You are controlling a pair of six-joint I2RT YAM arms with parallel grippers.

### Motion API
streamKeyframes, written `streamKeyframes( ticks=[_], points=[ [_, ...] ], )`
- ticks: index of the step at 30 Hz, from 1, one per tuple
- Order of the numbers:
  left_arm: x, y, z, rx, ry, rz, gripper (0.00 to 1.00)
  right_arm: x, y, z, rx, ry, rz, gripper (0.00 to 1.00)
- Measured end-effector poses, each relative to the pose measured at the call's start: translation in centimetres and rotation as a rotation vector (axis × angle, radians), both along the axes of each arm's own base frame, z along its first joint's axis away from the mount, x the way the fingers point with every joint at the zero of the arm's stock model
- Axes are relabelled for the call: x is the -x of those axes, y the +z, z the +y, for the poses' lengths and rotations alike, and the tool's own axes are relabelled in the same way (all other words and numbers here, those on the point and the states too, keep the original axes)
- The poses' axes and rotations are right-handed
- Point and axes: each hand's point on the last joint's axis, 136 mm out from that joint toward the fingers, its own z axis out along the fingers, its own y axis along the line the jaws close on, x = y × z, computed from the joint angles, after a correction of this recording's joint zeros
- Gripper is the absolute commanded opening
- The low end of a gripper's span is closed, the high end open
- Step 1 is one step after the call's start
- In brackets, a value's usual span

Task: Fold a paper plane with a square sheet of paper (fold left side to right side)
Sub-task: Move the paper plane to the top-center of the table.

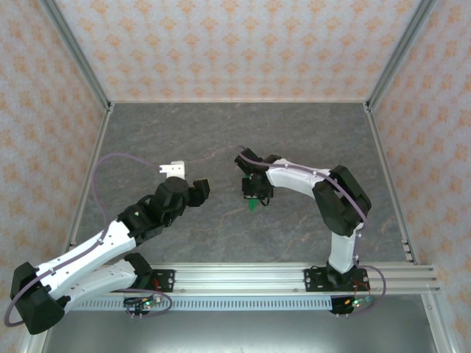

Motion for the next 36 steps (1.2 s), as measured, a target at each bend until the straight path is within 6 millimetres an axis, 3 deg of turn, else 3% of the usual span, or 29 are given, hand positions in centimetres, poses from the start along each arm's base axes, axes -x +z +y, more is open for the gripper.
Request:
streamKeyframes(
  ticks=[2,7,14,19,28,36],
  points=[
    [0.0,0.0,0.0,-0.001,0.0,0.0,0.69,-0.1,-0.1,0.0,0.005,0.004,0.001,0.0],
    [0.1,0.3,0.1,0.003,-0.003,-0.01,0.71,-1.8,1.5,0.5,-0.004,0.015,-0.021,0.0],
    [0.7,1.4,0.6,0.013,-0.01,-0.038,0.72,-10.0,5.1,0.1,-0.008,-0.004,-0.116,0.0],
    [0.8,1.7,0.7,0.017,-0.011,-0.044,0.72,-14.1,4.4,-0.8,0.047,-0.013,-0.127,0.0],
    [0.9,1.5,0.8,0.013,-0.014,-0.036,0.73,-14.6,0.7,-0.9,0.122,0.024,-0.043,0.0],
    [1.0,1.4,0.8,0.009,-0.015,-0.033,0.73,-14.5,0.5,-1.0,0.128,0.028,-0.038,0.06]
  ],
)
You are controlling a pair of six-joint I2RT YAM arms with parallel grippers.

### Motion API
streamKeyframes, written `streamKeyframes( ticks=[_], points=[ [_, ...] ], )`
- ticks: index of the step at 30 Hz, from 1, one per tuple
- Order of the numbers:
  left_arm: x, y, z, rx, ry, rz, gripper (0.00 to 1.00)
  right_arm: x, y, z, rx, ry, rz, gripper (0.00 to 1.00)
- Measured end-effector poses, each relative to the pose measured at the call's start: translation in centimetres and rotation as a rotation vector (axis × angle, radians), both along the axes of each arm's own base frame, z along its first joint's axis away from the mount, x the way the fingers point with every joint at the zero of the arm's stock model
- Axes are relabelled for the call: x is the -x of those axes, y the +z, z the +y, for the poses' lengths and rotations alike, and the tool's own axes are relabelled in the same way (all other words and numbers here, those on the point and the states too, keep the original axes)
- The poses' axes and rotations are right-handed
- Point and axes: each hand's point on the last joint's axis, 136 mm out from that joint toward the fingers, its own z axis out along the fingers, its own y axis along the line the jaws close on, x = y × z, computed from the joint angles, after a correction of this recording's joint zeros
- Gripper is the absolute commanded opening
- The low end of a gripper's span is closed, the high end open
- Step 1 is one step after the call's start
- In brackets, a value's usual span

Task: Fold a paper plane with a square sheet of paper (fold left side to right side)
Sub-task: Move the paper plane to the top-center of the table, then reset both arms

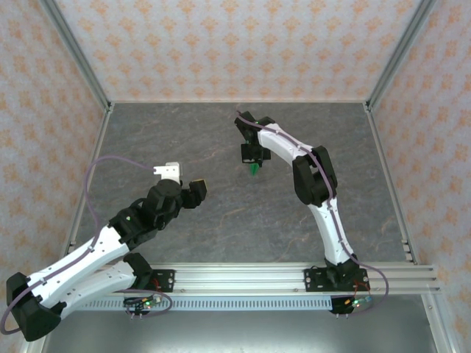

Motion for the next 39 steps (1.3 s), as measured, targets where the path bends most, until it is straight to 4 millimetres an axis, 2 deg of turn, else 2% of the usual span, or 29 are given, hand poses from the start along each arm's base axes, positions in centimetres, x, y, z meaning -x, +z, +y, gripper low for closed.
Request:
streamKeyframes(
  ticks=[10,15,19,23,28,30,32,33,36,39],
  points=[
    [0.0,0.0,0.0,-0.001,0.0,0.001,0.75,0.3,-0.1,-0.2,0.009,0.013,0.011,0.23],
    [-0.1,-0.4,0.1,-0.01,0.005,0.011,0.8,0.5,1.1,-0.3,0.009,0.028,0.005,0.34],
    [-0.8,-1.0,0.9,-0.003,0.033,0.04,0.83,0.8,4.2,-0.5,-0.004,0.037,-0.036,0.42],
    [-2.2,-1.8,3.3,0.035,0.117,0.082,0.85,2.2,9.2,-1.7,-0.019,0.034,-0.124,0.55],
    [-3.9,-2.1,7.2,0.038,0.238,0.105,0.87,5.9,15.7,-5.8,-0.04,0.01,-0.302,0.8],
    [-4.6,-1.9,9.2,0.026,0.299,0.102,0.87,7.3,17.6,-8.3,-0.046,-0.023,-0.391,0.88],
    [-5.1,-2.1,11.6,0.0,0.375,0.107,0.88,8.3,18.5,-11.5,-0.036,-0.08,-0.474,0.96],
    [-5.3,-2.4,12.6,-0.022,0.408,0.112,0.88,8.6,18.5,-13.2,-0.025,-0.115,-0.503,0.99],
    [-5.6,-3.5,15.4,-0.118,0.501,0.138,0.88,9.5,16.9,-18.1,0.014,-0.228,-0.56,1.0],
    [-6.2,-4.4,16.8,-0.21,0.55,0.133,0.88,10.7,13.8,-22.0,0.052,-0.322,-0.573,1.0]
  ],
)
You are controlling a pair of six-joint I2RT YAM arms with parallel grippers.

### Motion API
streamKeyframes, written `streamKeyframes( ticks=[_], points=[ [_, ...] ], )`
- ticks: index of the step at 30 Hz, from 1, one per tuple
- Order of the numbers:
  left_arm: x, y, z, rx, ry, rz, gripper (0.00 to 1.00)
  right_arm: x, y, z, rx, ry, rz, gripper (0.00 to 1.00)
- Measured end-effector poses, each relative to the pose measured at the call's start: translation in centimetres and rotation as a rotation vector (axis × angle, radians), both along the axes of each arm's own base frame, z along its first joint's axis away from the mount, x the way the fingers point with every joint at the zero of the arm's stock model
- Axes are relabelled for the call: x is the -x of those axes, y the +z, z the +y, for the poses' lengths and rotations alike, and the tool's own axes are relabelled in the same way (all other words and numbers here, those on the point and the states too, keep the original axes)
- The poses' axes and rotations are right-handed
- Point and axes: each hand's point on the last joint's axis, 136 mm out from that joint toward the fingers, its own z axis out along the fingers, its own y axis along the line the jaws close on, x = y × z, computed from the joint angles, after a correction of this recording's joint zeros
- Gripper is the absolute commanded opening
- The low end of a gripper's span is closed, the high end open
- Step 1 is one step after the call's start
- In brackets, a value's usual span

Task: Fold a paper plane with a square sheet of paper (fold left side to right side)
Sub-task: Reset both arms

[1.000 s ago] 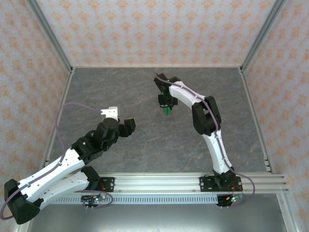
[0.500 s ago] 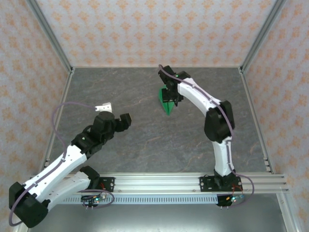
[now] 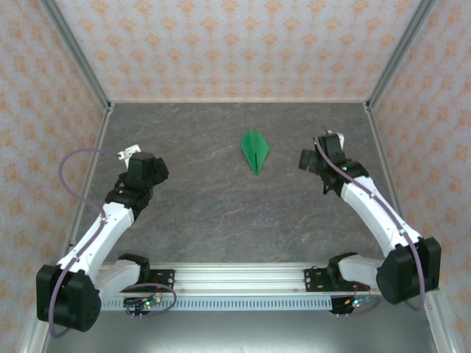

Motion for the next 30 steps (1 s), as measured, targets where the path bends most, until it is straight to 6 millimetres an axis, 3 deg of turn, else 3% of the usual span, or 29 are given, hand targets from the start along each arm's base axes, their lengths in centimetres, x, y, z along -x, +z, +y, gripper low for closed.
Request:
streamKeyframes(
  ticks=[6,12,16,20,25,30],
  points=[
    [1.5,-3.3,2.2,-0.149,0.038,0.031,0.88,1.9,-5.3,-4.9,0.003,-0.128,-0.073,1.0],
    [1.0,-4.5,2.5,-0.238,-0.012,-0.024,0.89,2.6,-10.3,-7.1,0.048,-0.184,-0.101,1.0],
    [-0.3,-6.4,1.5,-0.259,-0.09,-0.026,0.89,0.1,-8.8,-7.0,0.069,-0.153,-0.231,1.0],
    [-2.0,-6.7,0.8,-0.25,-0.147,-0.076,0.88,-2.0,-7.5,-6.7,0.095,-0.111,-0.323,1.0],
    [-4.2,-7.2,0.4,-0.241,-0.204,-0.115,0.88,-3.2,-7.7,-5.8,0.099,-0.041,-0.33,1.0],
    [-5.4,-9.5,-0.2,-0.227,-0.264,-0.075,0.9,-4.1,-7.5,-4.9,0.075,0.002,-0.365,1.0]
  ],
)
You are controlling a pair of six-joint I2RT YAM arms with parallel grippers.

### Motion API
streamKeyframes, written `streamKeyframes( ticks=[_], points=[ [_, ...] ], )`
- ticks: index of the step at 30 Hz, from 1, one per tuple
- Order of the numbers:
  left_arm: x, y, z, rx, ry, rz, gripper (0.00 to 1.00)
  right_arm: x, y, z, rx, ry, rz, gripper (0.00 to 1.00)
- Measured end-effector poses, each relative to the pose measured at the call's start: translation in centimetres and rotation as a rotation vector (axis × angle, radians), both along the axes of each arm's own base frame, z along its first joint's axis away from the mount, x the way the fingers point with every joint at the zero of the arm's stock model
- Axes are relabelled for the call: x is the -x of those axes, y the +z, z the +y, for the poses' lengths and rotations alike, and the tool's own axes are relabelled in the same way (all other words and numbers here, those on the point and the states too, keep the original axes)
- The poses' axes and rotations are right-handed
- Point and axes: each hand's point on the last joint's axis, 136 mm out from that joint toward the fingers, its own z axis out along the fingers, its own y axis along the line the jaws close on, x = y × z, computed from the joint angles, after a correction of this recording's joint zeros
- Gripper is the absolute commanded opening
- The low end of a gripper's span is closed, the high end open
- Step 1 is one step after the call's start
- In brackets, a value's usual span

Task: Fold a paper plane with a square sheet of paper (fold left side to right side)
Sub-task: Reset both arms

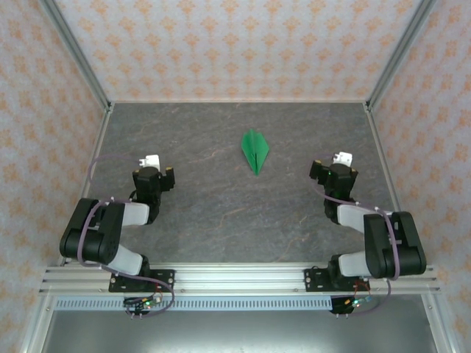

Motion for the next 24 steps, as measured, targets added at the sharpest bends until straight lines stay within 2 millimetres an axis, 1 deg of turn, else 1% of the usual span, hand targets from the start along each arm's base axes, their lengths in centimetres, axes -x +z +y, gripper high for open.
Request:
streamKeyframes(
  ticks=[1,3,4,6,7,12,24],
  points=[
    [-0.2,0.2,-0.1,0.003,-0.006,-0.007,0.99,-0.1,-0.2,0.1,-0.002,0.006,0.003,1.0],
    [-0.9,1.0,-0.2,0.012,-0.013,-0.028,1.0,-0.8,-0.9,0.1,-0.003,0.003,0.004,1.0],
    [-1.2,1.3,-0.2,0.015,-0.016,-0.037,1.0,-1.1,-1.8,-0.1,-0.006,-0.001,0.026,1.0],
    [-1.5,1.8,-0.1,0.017,-0.014,-0.05,1.0,-1.0,-3.0,-0.5,-0.012,-0.011,0.056,1.0],
    [-1.6,1.9,-0.1,0.018,-0.015,-0.052,1.0,-1.0,-3.1,-0.7,-0.015,-0.017,0.06,1.0],
    [-1.6,1.9,-0.1,0.019,-0.017,-0.053,1.0,-1.3,-2.7,-0.8,-0.019,-0.016,0.038,1.0],
    [-1.6,1.9,-0.2,0.02,-0.019,-0.053,1.0,-1.3,-2.5,-0.7,-0.022,-0.011,0.032,1.0]
  ],
)
